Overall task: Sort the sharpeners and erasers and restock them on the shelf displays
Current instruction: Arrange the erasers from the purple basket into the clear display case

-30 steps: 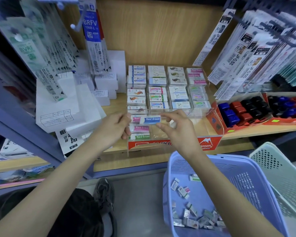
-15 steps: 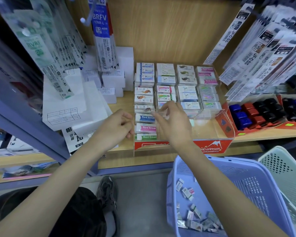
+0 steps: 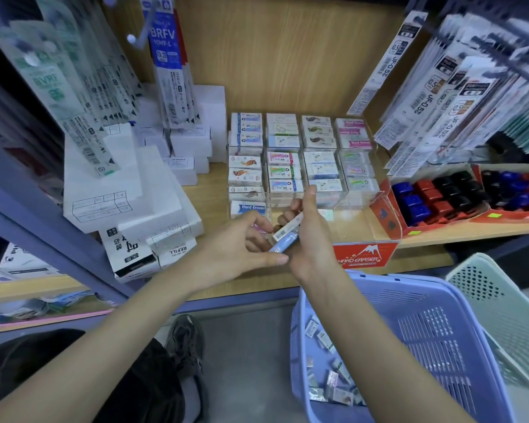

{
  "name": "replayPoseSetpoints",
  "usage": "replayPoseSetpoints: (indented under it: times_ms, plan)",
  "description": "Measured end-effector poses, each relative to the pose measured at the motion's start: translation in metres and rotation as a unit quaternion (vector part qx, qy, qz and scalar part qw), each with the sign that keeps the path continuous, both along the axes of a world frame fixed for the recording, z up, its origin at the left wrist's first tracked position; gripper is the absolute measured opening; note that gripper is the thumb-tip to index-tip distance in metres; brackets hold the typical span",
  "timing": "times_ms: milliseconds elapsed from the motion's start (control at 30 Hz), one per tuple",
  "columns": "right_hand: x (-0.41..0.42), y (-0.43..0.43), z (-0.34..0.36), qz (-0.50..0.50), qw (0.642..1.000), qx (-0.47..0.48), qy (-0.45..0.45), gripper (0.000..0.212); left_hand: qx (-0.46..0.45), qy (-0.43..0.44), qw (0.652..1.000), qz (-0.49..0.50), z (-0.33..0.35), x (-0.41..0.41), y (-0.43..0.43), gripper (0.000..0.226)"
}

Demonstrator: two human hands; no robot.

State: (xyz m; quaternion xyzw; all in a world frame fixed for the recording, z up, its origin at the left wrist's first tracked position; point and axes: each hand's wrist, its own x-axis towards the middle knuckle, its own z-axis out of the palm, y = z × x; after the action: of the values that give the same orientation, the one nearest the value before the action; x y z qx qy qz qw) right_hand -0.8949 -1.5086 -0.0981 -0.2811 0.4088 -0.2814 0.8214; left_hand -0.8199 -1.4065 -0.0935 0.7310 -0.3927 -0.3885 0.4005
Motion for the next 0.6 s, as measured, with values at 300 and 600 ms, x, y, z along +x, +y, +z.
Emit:
replayPoseSetpoints:
  times_ms: [300,600]
  plan:
    - [-0.011,-0.004,-0.002,0.149,0.977,-0.061,-0.137,0.014,-0.049,0.04,0.997,0.05,0.0,0.021,0.002,0.017]
    - [-0.018,-0.009,-0.008,0.084,0.987,-0.113,-0.071,0.014,-0.061,0.077,0.99,0.103,0.004,0.026,0.003,0.013]
